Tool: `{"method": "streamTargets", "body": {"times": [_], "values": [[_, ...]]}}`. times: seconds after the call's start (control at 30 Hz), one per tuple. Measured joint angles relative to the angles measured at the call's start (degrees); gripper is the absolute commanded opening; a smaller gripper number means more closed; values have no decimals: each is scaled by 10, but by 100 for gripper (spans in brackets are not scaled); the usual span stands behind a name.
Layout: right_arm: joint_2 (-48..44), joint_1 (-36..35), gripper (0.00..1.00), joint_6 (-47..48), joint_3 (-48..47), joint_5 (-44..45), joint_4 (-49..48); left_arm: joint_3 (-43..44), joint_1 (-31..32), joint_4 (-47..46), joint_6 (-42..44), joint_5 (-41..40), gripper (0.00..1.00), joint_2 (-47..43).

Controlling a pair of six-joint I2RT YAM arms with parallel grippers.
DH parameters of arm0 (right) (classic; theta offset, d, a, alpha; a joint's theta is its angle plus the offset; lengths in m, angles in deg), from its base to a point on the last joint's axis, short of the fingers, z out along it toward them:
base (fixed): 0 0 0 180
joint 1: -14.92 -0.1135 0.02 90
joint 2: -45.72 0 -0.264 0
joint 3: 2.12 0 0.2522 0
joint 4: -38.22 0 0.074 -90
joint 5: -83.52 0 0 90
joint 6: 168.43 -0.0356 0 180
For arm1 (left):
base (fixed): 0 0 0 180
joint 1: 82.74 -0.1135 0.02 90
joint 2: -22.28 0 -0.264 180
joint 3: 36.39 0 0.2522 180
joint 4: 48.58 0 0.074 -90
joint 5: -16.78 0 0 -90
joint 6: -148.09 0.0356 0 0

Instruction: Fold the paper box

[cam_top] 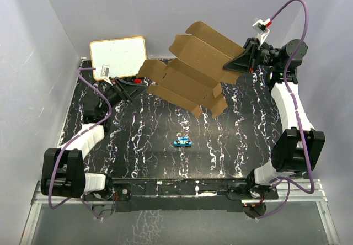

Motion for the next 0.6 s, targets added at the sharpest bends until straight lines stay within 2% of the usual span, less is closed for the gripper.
{"method": "streamTargets", "body": {"times": [0.23, 0.37, 0.6], "values": [[0, 0, 8, 0, 0, 1, 0, 0, 7, -66, -35, 38, 44, 17], [0, 0, 8, 0, 0, 1, 0, -2, 12, -70, -40, 46, 44, 28], [0, 0, 8, 0, 0, 1, 0, -3, 10, -73, -50, 47, 50, 26]]}}
